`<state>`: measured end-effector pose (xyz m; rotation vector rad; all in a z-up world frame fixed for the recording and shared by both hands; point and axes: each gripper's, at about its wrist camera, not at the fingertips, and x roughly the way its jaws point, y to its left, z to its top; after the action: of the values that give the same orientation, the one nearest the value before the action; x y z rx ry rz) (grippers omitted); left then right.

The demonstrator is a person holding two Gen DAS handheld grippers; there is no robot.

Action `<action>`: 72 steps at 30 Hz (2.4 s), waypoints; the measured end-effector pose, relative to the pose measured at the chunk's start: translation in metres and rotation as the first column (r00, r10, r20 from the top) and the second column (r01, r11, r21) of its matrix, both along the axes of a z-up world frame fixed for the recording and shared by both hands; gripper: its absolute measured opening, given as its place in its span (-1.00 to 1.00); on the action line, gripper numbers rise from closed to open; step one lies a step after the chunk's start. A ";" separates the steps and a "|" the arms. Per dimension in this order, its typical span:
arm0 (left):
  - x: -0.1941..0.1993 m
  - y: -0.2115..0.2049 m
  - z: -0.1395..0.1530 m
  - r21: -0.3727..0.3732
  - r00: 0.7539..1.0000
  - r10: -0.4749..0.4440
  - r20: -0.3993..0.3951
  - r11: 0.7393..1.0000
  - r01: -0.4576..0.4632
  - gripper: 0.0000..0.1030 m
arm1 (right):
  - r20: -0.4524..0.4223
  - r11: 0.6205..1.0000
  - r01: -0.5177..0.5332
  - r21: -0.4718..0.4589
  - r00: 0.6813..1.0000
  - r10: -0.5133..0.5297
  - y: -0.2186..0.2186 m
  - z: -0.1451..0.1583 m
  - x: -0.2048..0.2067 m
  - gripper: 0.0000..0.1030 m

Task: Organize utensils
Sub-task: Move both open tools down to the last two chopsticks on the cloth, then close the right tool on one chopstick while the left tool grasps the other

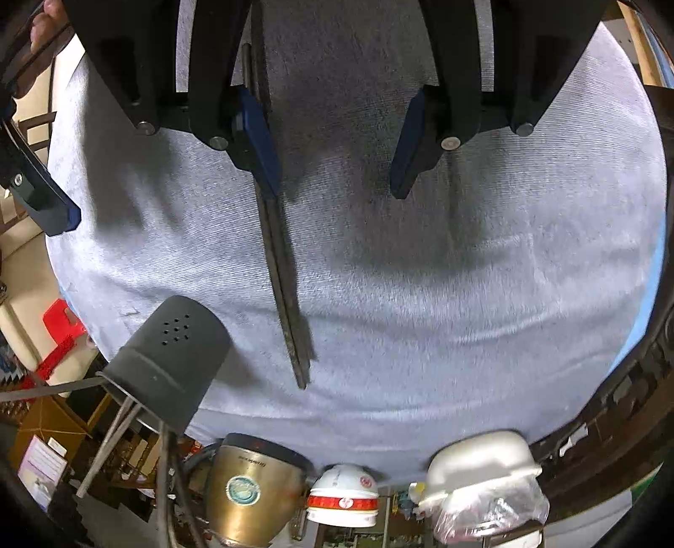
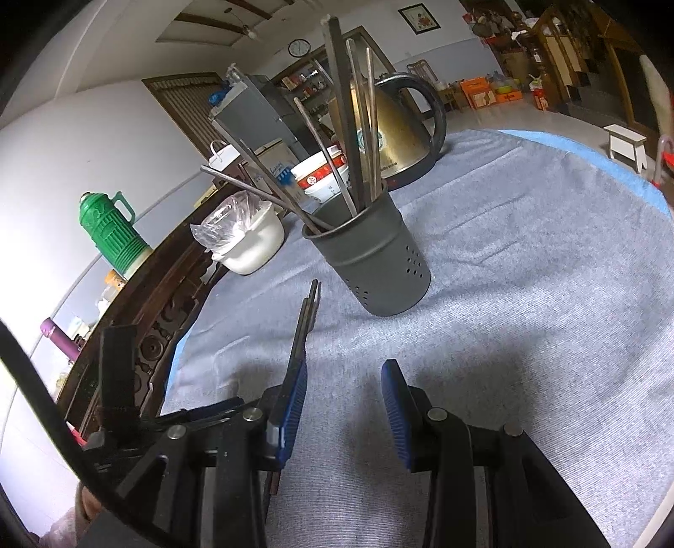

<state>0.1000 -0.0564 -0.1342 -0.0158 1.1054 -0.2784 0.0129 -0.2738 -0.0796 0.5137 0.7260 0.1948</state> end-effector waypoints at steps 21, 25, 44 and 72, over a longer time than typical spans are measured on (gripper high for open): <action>0.010 -0.011 -0.006 0.136 1.000 -0.002 0.029 0.991 -0.002 0.31 | 0.001 1.000 -0.011 -0.020 1.000 0.011 0.010 0.003 0.004 -0.22; 0.008 -0.005 -0.006 0.126 1.000 -0.006 0.022 0.992 0.003 0.31 | -0.001 1.000 -0.011 -0.021 1.000 0.011 0.009 0.003 0.004 -0.22; -0.011 0.079 0.013 -0.018 0.996 0.084 -0.010 0.996 -0.084 0.12 | -0.215 0.961 -0.224 -0.163 0.958 0.187 0.086 -0.014 0.050 -0.47; -0.012 0.044 0.016 0.020 0.999 0.018 -0.038 1.000 -0.018 0.12 | -0.370 0.957 -0.269 -0.107 0.904 0.213 0.063 -0.039 -0.004 -0.81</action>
<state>0.0875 -0.0127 -0.1183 -0.0134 1.1454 -0.2517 0.0088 -0.2103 -0.1190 0.3089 1.1529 0.2786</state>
